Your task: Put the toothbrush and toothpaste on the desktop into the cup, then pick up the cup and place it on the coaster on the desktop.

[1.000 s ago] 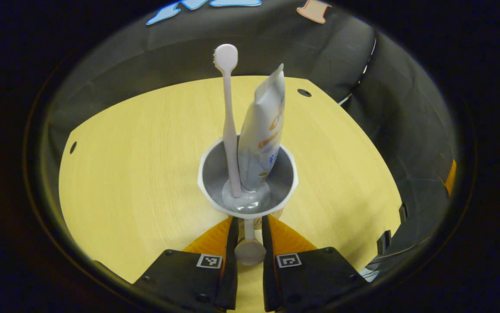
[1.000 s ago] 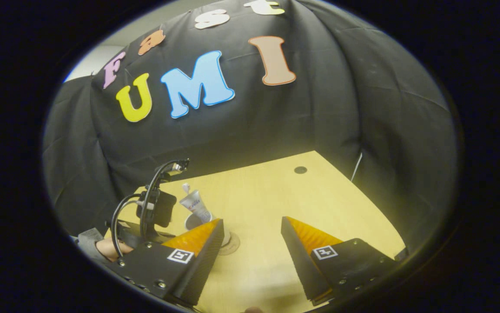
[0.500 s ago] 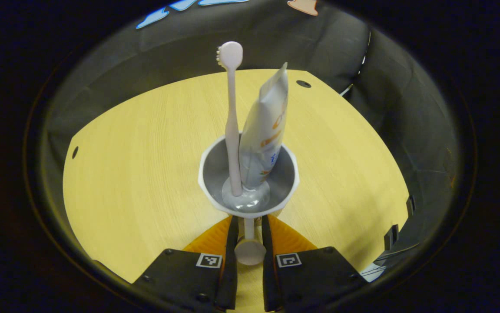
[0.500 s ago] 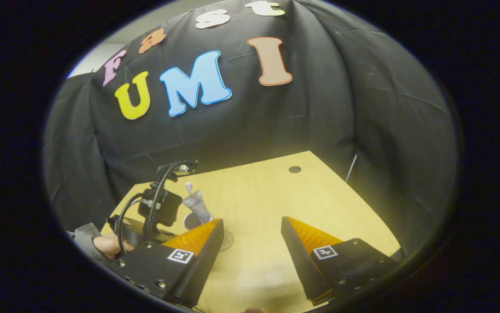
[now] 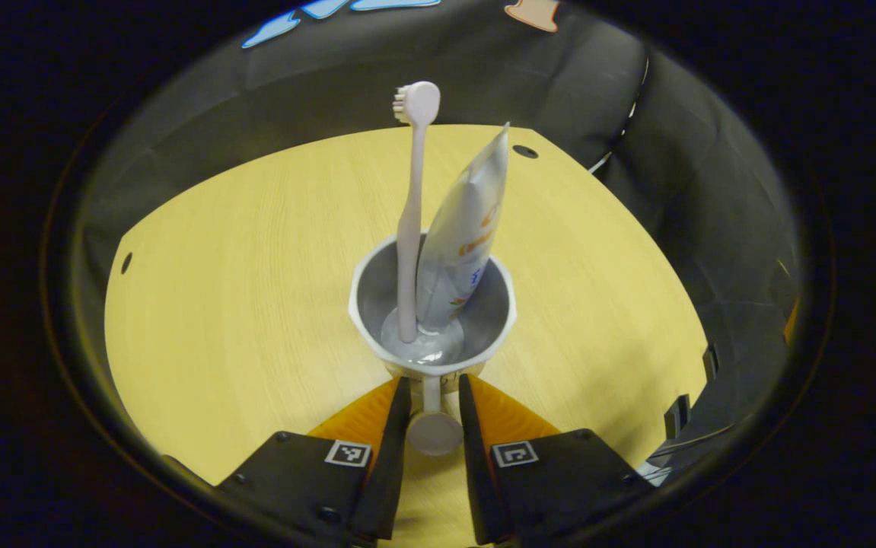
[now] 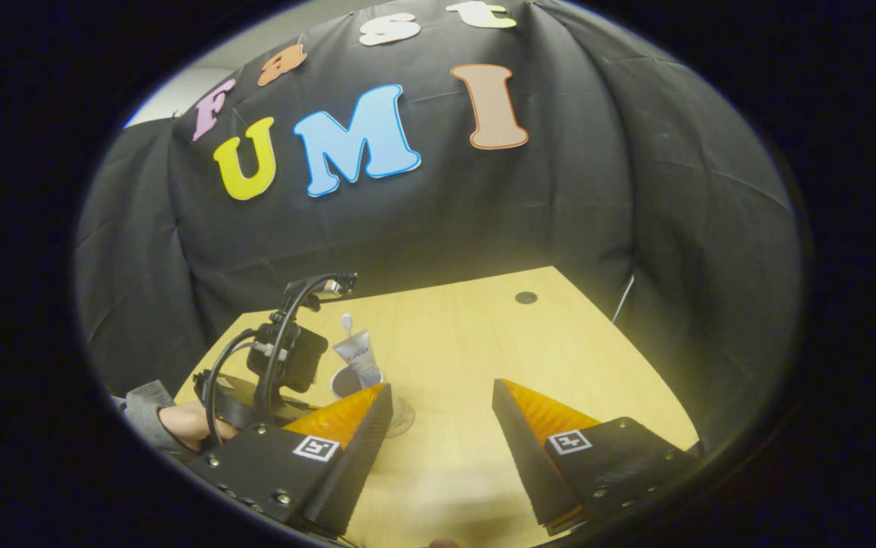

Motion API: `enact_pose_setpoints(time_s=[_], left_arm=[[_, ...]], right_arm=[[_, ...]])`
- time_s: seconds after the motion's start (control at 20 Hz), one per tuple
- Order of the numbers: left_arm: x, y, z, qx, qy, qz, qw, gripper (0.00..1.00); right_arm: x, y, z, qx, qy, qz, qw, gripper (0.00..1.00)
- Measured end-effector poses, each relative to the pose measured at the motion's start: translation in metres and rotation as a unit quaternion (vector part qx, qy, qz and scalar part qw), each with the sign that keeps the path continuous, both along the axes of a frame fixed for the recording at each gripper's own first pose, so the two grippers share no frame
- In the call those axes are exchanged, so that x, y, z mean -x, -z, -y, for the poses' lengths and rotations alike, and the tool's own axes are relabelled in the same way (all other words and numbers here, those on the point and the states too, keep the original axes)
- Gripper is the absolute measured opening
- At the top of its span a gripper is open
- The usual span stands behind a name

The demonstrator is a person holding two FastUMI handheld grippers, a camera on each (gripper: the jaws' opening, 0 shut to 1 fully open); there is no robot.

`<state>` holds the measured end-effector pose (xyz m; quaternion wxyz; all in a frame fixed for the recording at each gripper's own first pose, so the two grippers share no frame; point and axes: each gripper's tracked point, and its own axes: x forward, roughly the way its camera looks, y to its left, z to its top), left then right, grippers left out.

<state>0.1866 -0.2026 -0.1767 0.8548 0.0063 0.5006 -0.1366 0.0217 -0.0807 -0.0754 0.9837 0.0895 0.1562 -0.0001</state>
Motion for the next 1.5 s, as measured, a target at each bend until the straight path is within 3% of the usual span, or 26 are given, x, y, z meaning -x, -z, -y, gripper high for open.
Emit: enact_pose_setpoints(time_s=[0.05,0.1,0.15,0.2,0.25,0.3,0.35,0.4,0.5,0.6,0.75,0.95,1.2,1.3,1.45,1.5], left_arm=[[0.002,-0.002,0.001,0.004,-0.003,0.001,1.0,0.41],[0.005,-0.004,0.003,0.012,-0.005,0.002,1.0,0.53],[0.007,-0.007,0.002,0.016,-0.011,0.005,1.0,0.55],[0.009,-0.011,0.004,0.025,-0.016,0.01,1.0,0.64],[0.011,-0.018,0.004,0.032,-0.023,0.016,0.999,0.6],[0.015,-0.024,0.003,0.037,-0.027,0.025,0.999,0.68],[0.017,-0.032,0.001,0.043,-0.033,0.035,0.998,0.68],[0.02,-0.043,0.001,0.054,-0.038,0.046,0.997,0.63],[0.023,-0.066,-0.002,0.057,-0.053,0.076,0.994,0.78],[0.026,-0.086,-0.009,0.053,-0.07,0.11,0.99,0.79],[0.036,-0.111,-0.017,0.049,-0.093,0.153,0.983,0.88],[0.043,-0.143,-0.03,0.044,-0.115,0.219,0.968,0.9],[0.049,-0.182,-0.044,0.043,-0.131,0.302,0.943,0.87],[0.049,-0.195,-0.05,0.043,-0.14,0.337,0.93,0.92],[0.054,-0.218,-0.073,0.039,-0.152,0.385,0.909,0.89],[0.056,-0.224,-0.081,0.033,-0.153,0.397,0.904,0.87]], right_arm=[[-0.001,0.0,-0.001,0.002,-0.003,0.001,1.0,0.84],[-0.002,-0.002,-0.003,0.003,-0.008,0.002,1.0,0.84],[-0.003,-0.003,-0.006,0.005,-0.014,0.004,1.0,0.84],[-0.004,-0.005,-0.009,0.006,-0.019,0.006,1.0,0.84],[-0.005,-0.007,-0.01,0.008,-0.024,0.009,1.0,0.84],[-0.006,-0.008,-0.012,0.009,-0.029,0.011,0.999,0.84],[-0.007,-0.009,-0.014,0.01,-0.036,0.013,0.999,0.84],[-0.008,-0.011,-0.016,0.011,-0.042,0.015,0.999,0.84],[-0.009,-0.015,-0.019,0.016,-0.056,0.02,0.998,0.84],[-0.006,-0.019,-0.022,0.021,-0.07,0.027,0.997,0.84],[-0.005,-0.024,-0.023,0.031,-0.086,0.038,0.995,0.84],[0.0,-0.033,-0.024,0.036,-0.09,0.051,0.994,0.84],[0.006,-0.053,-0.02,0.068,-0.056,0.094,0.992,0.84],[0.011,-0.059,-0.025,0.075,-0.051,0.108,0.99,0.84],[0.016,-0.067,-0.026,0.098,-0.035,0.132,0.986,0.84],[0.016,-0.07,-0.027,0.103,-0.029,0.138,0.985,0.8]])
